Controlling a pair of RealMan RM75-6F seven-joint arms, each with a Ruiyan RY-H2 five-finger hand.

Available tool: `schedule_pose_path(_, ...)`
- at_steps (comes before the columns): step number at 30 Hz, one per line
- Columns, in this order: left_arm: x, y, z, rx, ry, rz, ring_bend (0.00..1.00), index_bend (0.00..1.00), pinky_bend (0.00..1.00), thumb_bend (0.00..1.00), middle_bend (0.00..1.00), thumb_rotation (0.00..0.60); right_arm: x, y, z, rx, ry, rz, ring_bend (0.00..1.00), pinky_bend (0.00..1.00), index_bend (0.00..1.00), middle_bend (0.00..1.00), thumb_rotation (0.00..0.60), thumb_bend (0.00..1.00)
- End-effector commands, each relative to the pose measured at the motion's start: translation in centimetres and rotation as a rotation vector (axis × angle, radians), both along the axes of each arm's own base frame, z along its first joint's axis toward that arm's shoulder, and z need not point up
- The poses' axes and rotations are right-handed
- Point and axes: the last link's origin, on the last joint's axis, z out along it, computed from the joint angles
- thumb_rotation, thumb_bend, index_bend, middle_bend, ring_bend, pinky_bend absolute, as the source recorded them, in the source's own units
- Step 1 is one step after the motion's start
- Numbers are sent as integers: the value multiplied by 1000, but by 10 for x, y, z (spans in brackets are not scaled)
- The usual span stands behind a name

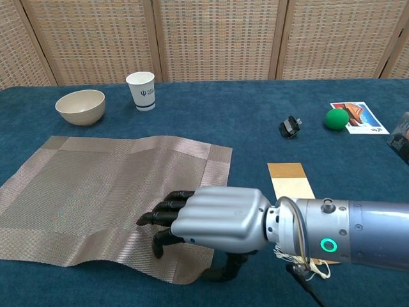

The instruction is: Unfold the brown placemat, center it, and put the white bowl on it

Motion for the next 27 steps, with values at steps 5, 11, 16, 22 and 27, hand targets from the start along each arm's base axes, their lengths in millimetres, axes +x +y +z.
schedule_pose_path(5,1,-1,0,-3,1,-4,0,0,0,0,0,600,-9,1,5,-1,33,9,0,0,420,0,600,575)
schedule_pose_path(11,1,-2,-1,-6,2,-6,0,0,0,0,0,600,-13,2,5,-2,38,1,0,0,492,0,600,576)
schedule_pose_path(16,1,-2,-1,-7,2,-7,0,0,0,0,0,600,-14,2,5,-3,36,0,0,0,505,0,600,577)
schedule_pose_path(22,2,-2,-2,-11,3,-7,0,0,0,0,0,600,-15,2,4,-5,36,-2,0,0,532,0,600,582)
schedule_pose_path(27,1,-1,-2,-11,3,-6,0,0,0,0,0,600,-15,3,3,-2,32,-5,0,0,547,0,600,604)
